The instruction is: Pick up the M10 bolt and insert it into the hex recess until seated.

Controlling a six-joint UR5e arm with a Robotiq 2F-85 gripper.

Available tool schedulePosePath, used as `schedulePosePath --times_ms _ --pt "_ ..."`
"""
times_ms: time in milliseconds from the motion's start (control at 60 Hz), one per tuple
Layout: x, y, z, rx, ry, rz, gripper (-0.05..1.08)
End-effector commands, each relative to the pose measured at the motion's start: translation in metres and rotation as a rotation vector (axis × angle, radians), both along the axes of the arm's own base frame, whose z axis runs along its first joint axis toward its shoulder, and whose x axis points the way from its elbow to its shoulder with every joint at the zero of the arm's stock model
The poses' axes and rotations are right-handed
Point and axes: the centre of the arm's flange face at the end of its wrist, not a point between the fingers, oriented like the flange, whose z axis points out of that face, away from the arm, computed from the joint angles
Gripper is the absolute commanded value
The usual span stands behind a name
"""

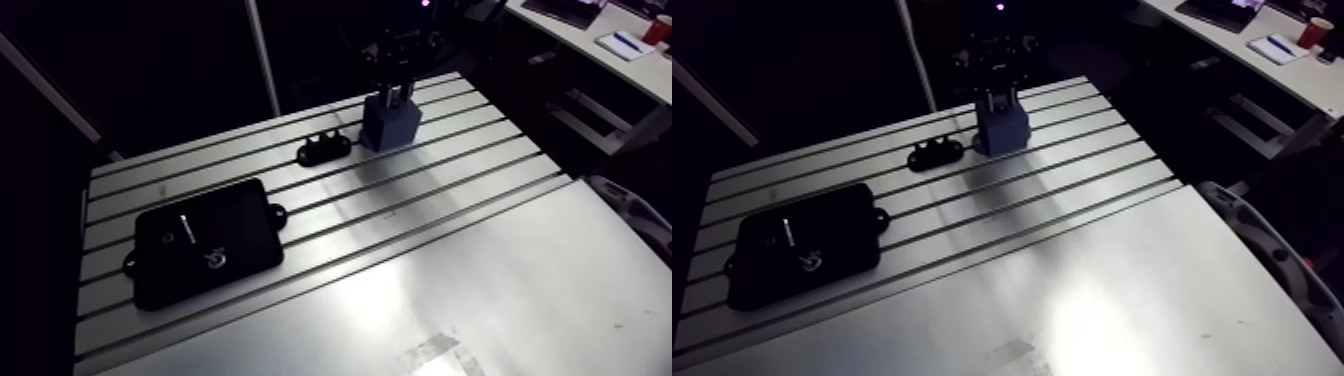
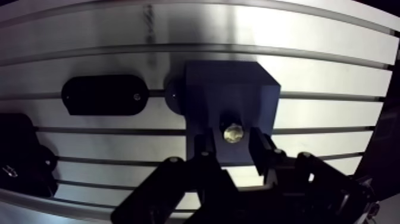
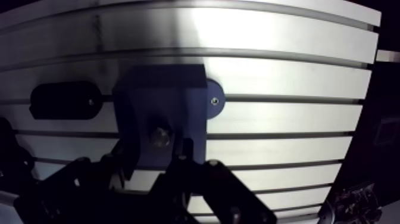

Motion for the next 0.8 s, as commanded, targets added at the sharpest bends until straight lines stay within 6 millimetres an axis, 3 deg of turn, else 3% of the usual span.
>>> schedulePosePath --times_ms 17,800 --pt "-0.0003 0.0018 -0.0045 -0.002 -0.006 -0.002 0.58" --pt "-0.0044 0.0025 0.0005 0.003 0.005 0.001 0.59"
